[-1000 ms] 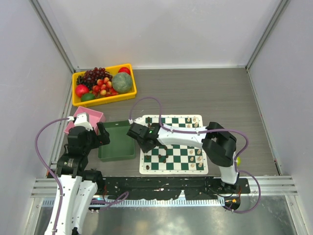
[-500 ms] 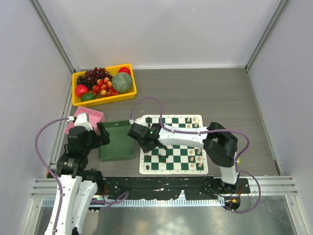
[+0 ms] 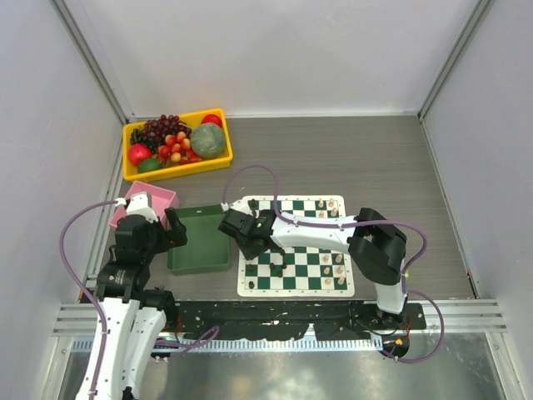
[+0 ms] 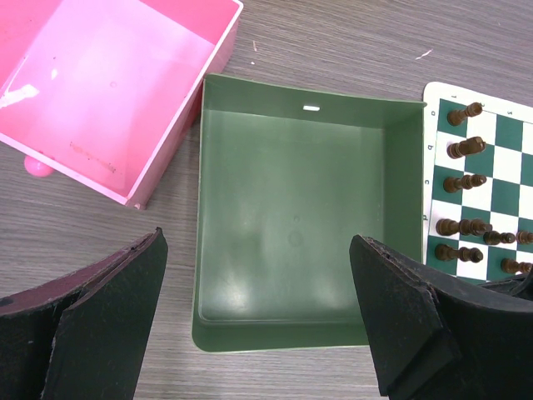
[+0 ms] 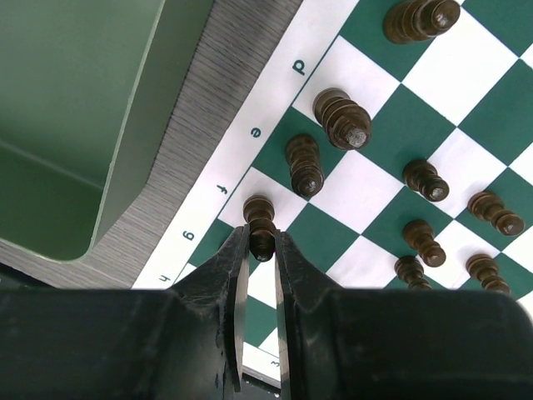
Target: Set up the chess pieces on the board
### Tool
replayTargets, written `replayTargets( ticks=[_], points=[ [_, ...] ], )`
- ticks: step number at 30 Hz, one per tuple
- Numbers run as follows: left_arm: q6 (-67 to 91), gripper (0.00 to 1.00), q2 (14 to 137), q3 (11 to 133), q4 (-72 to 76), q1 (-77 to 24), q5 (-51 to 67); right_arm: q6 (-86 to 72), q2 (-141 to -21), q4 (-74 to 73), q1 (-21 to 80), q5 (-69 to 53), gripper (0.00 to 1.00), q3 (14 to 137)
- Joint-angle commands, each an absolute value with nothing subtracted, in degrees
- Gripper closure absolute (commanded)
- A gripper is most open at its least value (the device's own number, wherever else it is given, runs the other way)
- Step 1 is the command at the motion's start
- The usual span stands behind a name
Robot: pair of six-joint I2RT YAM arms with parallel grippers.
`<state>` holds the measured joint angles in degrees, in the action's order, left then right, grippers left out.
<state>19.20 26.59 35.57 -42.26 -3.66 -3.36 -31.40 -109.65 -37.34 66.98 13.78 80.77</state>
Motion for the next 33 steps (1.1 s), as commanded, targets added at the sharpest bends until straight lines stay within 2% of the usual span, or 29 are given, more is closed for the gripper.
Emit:
replayTargets(
  ticks=[1,9,21,33],
  points=[
    [19.16,0.01,26.10,35.95,-40.87,-3.52,-2.72,-31.29,-108.63,-36.74,66.97,13.80,0.82,81.56],
    [19.16,0.01,26.37,35.86,-40.61,-3.52,-2.55,-30.85,-109.51,-37.70,67.06,14.06,0.78,81.83],
    [19.25,0.01,26.89,36.03,-40.78,-3.52,-2.55,-29.09,-107.32,-36.56,67.06,13.27,0.64,83.05],
    [19.34,0.01,26.46,35.95,-40.78,-3.52,-2.64,-28.30,-98.27,-37.79,66.89,17.14,0.55,83.58]
  ],
)
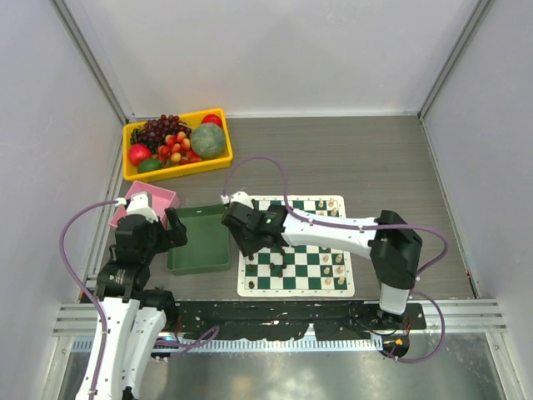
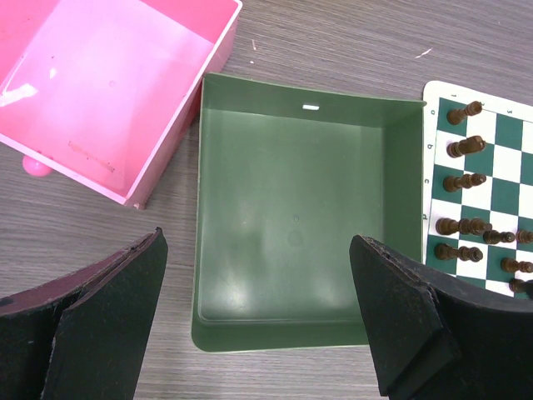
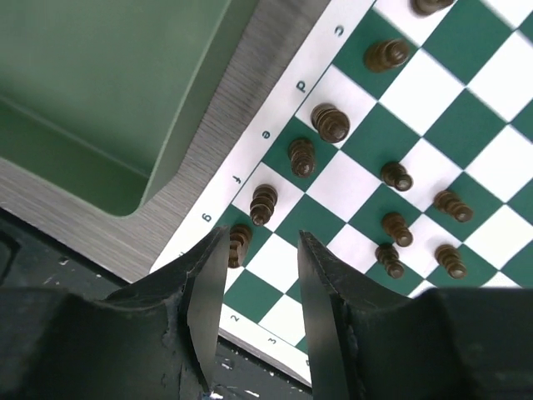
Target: Set up the chess pieces on the board
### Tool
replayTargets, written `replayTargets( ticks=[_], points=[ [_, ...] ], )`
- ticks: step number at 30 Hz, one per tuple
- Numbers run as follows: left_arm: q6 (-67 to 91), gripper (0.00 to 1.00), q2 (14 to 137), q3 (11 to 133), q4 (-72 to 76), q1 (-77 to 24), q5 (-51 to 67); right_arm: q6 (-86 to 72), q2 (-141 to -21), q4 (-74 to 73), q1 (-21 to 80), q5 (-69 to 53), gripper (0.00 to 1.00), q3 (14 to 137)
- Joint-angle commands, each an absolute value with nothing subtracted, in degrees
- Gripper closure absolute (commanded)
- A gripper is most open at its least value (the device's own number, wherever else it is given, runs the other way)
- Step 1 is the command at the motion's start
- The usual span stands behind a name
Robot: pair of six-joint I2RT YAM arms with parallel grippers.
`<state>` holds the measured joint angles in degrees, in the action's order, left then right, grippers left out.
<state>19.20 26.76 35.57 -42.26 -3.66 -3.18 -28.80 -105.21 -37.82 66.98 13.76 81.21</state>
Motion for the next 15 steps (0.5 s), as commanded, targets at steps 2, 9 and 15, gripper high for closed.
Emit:
replayTargets(
  ticks=[2,9,15],
  points=[
    [19.34,0.01,26.63,35.86,-40.69,-3.60,-2.64,-28.39,-96.17,-37.79,66.45,18.54,0.55,82.88],
    [19.34,0.01,27.16,36.03,-40.87,-3.52,-2.72,-27.78,-93.16,-36.30,59.95,17.42,0.53,79.11],
    [19.34,0.01,26.98,35.95,-40.87,-3.52,-2.55,-26.54,-96.50,-35.86,54.76,13.01,0.55,77.34]
  ],
)
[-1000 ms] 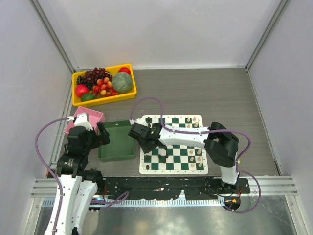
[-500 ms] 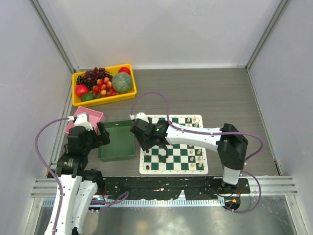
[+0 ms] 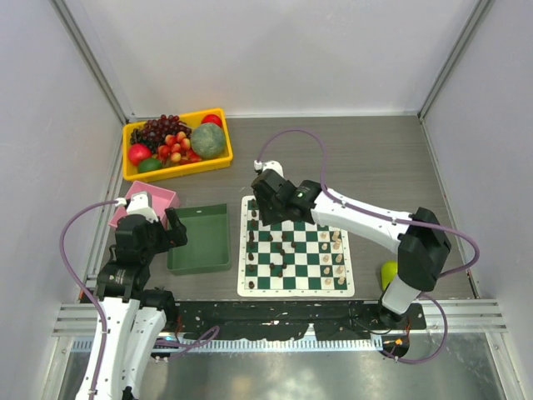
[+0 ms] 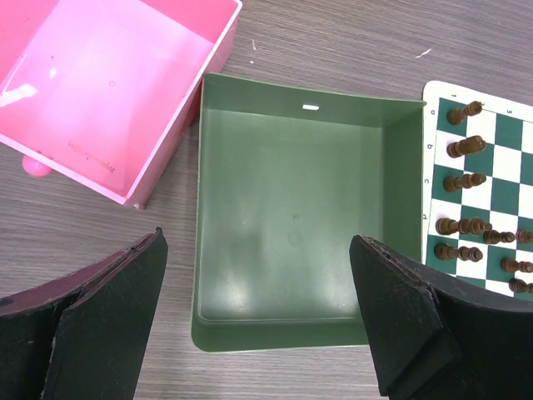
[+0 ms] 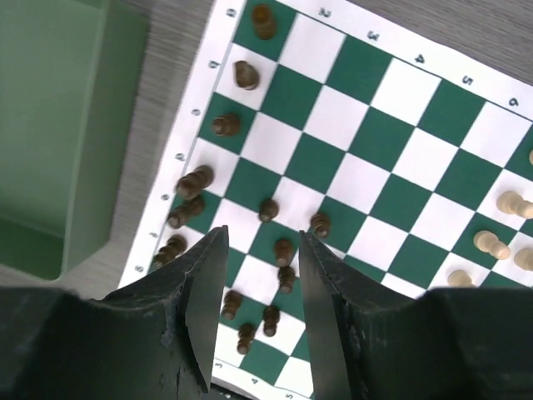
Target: Set up the chess pieces on the board
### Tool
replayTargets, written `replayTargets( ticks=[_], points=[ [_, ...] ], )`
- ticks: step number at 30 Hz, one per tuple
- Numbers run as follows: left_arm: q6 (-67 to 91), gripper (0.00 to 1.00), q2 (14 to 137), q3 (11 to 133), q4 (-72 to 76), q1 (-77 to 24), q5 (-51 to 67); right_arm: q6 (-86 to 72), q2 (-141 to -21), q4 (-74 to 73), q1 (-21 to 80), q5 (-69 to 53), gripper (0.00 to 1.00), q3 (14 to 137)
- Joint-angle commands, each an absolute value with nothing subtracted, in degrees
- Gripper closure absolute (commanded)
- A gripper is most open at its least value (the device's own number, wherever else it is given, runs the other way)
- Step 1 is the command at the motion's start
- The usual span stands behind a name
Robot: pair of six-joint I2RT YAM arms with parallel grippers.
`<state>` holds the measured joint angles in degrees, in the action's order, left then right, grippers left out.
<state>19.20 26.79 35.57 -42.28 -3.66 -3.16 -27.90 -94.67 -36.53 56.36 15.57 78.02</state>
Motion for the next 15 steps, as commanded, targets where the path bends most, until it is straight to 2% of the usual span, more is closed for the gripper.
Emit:
replayTargets(
  ticks=[1,15],
  points=[
    [19.34,0.01,26.90,36.03,-40.87,-3.52,-2.72,-26.19,-97.20,-35.86,54.49,12.05,0.55,77.17],
    [19.34,0.01,27.07,35.86,-40.87,-3.52,-2.55,-25.14,-105.12,-36.39,53.79,9.06,0.59,78.40]
  ],
)
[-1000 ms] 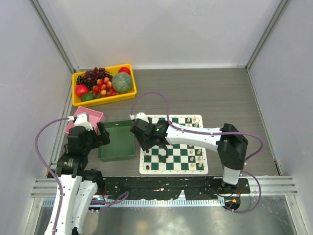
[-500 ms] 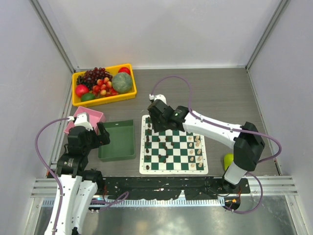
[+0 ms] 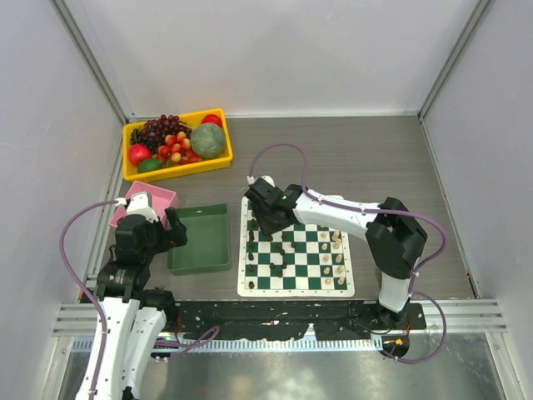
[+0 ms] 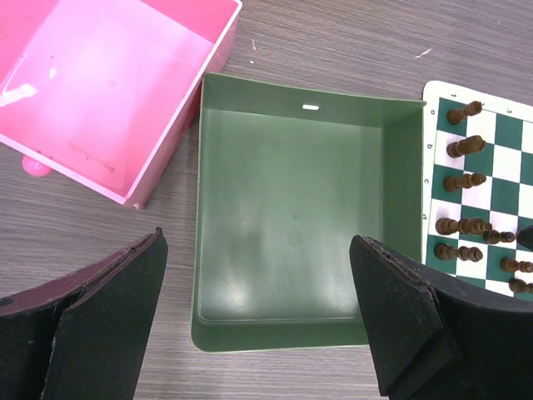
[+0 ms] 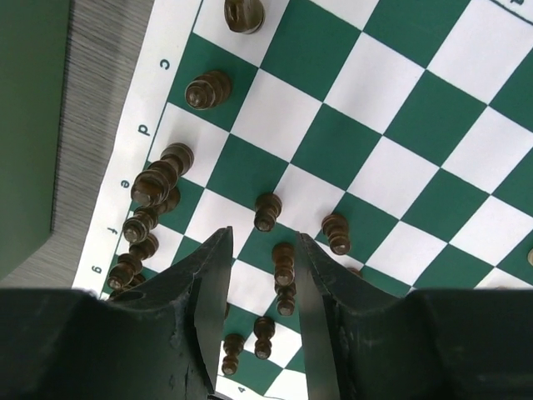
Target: Set up the chess pieces on the board
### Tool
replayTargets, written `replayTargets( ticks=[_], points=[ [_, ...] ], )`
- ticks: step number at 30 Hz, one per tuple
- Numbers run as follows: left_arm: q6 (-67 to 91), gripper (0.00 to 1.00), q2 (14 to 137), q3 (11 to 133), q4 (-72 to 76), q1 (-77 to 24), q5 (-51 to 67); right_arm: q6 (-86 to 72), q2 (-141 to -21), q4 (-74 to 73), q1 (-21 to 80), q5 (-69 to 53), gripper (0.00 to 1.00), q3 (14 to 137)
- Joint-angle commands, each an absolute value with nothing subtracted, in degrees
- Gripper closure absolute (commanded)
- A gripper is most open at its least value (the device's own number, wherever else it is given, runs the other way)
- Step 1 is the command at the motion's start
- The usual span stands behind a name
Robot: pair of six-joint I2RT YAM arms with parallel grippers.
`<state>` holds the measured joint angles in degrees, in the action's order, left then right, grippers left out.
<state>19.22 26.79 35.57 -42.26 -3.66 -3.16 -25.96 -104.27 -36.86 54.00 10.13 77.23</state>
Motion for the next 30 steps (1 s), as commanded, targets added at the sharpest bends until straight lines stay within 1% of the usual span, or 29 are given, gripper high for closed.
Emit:
replayTargets(
  ticks=[1,10,13,20,22,25,28,30],
  points=[
    [19.34,0.01,27.16,35.86,-40.87,-3.52,-2.55,-25.22,-105.73,-36.30,53.79,8.97,0.59,78.31],
    [19.34,0.01,27.25,35.95,-40.87,-3.52,-2.72,-24.87,-107.93,-34.90,53.70,9.32,0.61,78.13],
    [19.34,0.01,27.25,35.86,-40.78,-3.52,-2.81,-24.87,-108.54,-34.89,53.70,9.23,0.64,78.22],
    [19.34,0.01,27.33,35.95,-40.87,-3.52,-2.64,-25.22,-108.90,-34.45,53.70,9.23,0.66,77.52],
    [19.34,0.01,27.42,35.86,-40.78,-3.52,-2.55,-25.14,-109.25,-34.28,53.70,9.32,0.69,77.61],
    [19.34,0.01,27.51,35.86,-40.78,-3.60,-2.46,-25.40,-108.99,-34.28,53.70,9.58,0.79,77.52],
    [19.34,0.01,27.60,36.04,-40.78,-3.52,-2.46,-25.05,-107.58,-34.19,53.53,11.07,0.83,77.78],
    [19.34,0.01,27.69,36.03,-40.78,-3.52,-2.46,-24.87,-106.70,-34.10,52.91,11.69,0.83,78.74]
  ],
)
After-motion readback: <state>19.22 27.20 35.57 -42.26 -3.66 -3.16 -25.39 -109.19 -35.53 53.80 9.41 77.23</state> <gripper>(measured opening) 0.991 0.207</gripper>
